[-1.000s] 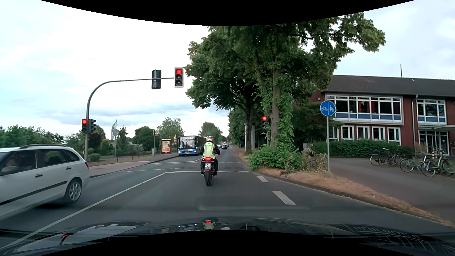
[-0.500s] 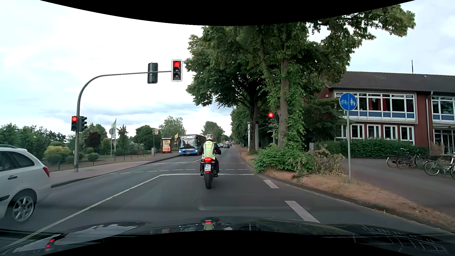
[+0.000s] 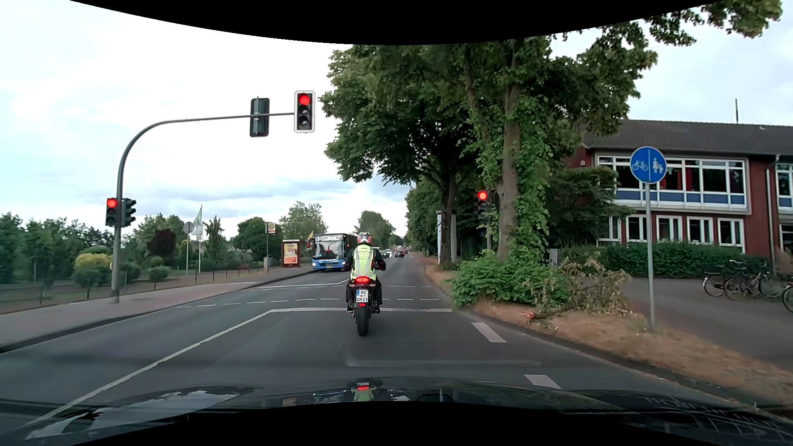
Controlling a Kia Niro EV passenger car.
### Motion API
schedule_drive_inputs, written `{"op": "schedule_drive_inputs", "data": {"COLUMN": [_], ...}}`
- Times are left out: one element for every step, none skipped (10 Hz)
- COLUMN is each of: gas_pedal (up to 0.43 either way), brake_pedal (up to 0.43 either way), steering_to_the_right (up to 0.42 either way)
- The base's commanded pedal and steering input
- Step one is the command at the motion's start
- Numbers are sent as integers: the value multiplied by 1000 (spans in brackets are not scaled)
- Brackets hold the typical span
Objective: Follow the waypoints while adhering to traffic rules and regulations
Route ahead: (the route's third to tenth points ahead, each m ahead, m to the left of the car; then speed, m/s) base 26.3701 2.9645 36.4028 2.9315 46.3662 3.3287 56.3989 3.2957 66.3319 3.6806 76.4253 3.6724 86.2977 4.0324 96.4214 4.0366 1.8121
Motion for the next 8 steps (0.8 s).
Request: {"op": "schedule_drive_inputs", "data": {"gas_pedal": [0, 0, 0, 0, 0, 0, 0, 0], "brake_pedal": [207, 207, 201, 195, 195, 195, 189, 195], "steering_to_the_right": [-27, -26, -26, -26, -25, -23, -23, -23]}}
